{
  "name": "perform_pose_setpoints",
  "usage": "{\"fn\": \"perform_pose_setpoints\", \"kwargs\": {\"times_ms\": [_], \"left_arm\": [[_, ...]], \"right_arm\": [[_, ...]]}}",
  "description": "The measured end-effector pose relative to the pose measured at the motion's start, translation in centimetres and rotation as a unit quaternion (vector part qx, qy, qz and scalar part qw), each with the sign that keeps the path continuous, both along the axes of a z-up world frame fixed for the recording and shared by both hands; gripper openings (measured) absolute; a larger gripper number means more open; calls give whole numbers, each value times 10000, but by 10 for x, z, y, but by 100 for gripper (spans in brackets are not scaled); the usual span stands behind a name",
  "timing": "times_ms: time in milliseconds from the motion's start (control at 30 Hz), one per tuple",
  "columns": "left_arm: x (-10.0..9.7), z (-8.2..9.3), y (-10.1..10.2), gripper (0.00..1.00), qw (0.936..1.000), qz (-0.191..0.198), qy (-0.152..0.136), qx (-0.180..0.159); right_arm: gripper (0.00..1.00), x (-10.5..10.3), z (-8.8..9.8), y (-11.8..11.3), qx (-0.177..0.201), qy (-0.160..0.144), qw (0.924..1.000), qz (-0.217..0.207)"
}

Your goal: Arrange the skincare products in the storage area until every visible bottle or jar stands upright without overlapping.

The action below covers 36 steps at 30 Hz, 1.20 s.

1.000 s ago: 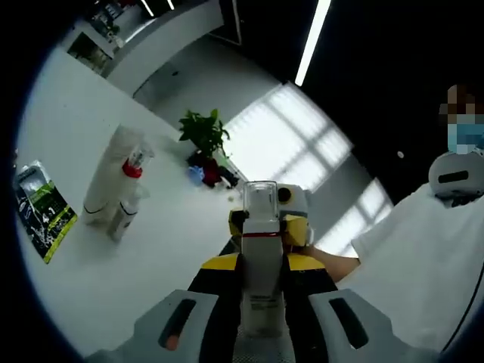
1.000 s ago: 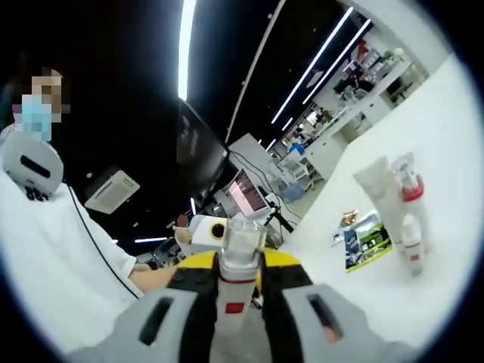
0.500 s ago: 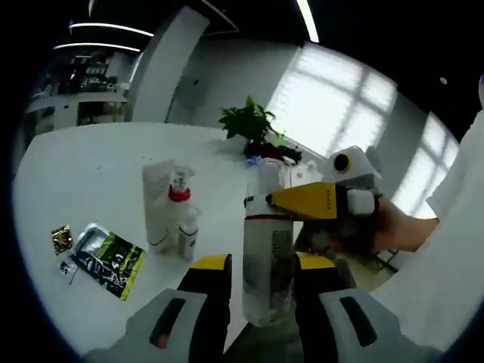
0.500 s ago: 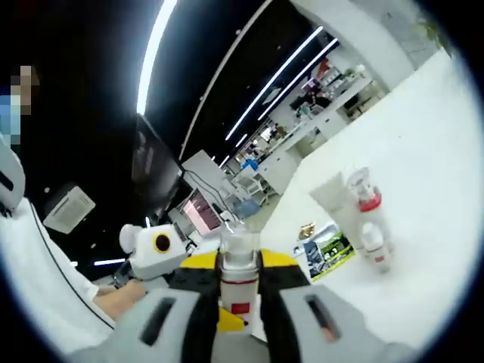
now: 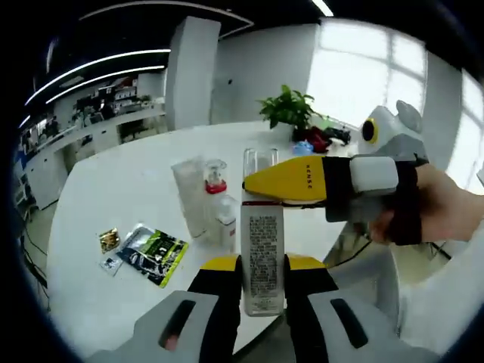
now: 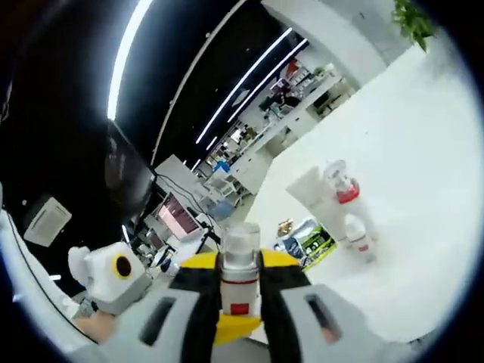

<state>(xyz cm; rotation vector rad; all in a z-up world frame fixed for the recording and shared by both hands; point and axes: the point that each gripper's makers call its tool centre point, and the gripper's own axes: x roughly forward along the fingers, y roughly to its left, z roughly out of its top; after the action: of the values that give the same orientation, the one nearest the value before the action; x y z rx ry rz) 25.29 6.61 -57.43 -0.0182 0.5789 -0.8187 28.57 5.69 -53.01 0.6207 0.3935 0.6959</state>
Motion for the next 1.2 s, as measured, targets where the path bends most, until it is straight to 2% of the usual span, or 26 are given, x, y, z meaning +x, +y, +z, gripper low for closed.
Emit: {"fn": "perform_pose_setpoints", "kwargs": {"times_ms": [100, 133, 167, 200, 267, 300, 367, 400, 433, 500, 533, 700, 733, 767, 833, 900, 1000, 1033, 1067, 1100, 1200], "left_arm": [[-2, 4, -3, 18, 9989, -185, 138, -401], [-5, 11, -7, 18, 9963, -319, 265, -747], [-9, 14, -9, 18, 9944, -509, 310, -872], [-8, 20, -9, 18, 9935, -684, 126, -901], [-18, 25, -13, 18, 9879, -1106, 238, -1062], [-18, 33, -14, 18, 9848, -1179, 165, -1268], [-24, 38, -17, 18, 9776, -1437, 323, -1506], [-24, 41, -17, 18, 9759, -1473, 272, -1585], [-29, 44, -20, 18, 9686, -1673, 427, -1788], [-30, 49, -21, 18, 9625, -1766, 383, -2026], [-34, 49, -23, 18, 9580, -1847, 544, -2126], [-37, 52, -27, 18, 9479, -2105, 616, -2310], [-40, 50, -29, 18, 9468, -2203, 671, -2248], [-42, 46, -29, 18, 9489, -2289, 619, -2083], [-39, 37, -27, 18, 9568, -2333, 495, -1661], [-39, 27, -26, 19, 9613, -2401, 536, -1237], [-35, 30, -27, 27, 9627, -2403, 478, -1149], [-33, 31, -27, 27, 9628, -2427, 449, -1104], [-31, 32, -27, 26, 9633, -2445, 379, -1042], [-31, 22, -22, 24, 9648, -2544, 287, -595], [-32, 18, -22, 22, 9631, -2664, 192, -345]], "right_arm": [[20, -5, 10, 1, -129, -443, 9986, 269], [21, -7, 14, 1, -121, -559, 9978, 338], [22, -9, 17, 1, -108, -636, 9970, 438], [23, -12, 21, 1, -83, -730, 9957, 561], [25, -19, 28, 2, -28, -885, 9926, 825], [25, -20, 32, 1, -44, -1024, 9903, 939], [26, -26, 40, 4, 5, -1209, 9863, 1126], [26, -28, 46, 3, 40, -1342, 9838, 1191], [26, -30, 48, 4, 67, -1369, 9828, 1238], [26, -31, 53, 1, 146, -1431, 9810, 1299], [25, -32, 55, 2, 152, -1476, 9797, 1350], [23, -35, 59, 4, 135, -1554, 9769, 1460], [23, -37, 58, 6, 116, -1550, 9761, 1521], [22, -39, 56, 8, 25, -1555, 9751, 1580], [22, -41, 49, 10, -318, -1620, 9716, 1696], [22, -45, 41, 14, -674, -1673, 9659, 1855], [22, -51, 21, 20, -1506, -1809, 9468, 2195], [22, -53, 14, 22, -1789, -1832, 9384, 2320], [22, -53, 9, 22, -1964, -1844, 9334, 2369], [22, -53, 11, 27, -1853, -1851, 9356, 2366], [22, -48, 7, 28, -1897, -1828, 9360, 2335]]}}
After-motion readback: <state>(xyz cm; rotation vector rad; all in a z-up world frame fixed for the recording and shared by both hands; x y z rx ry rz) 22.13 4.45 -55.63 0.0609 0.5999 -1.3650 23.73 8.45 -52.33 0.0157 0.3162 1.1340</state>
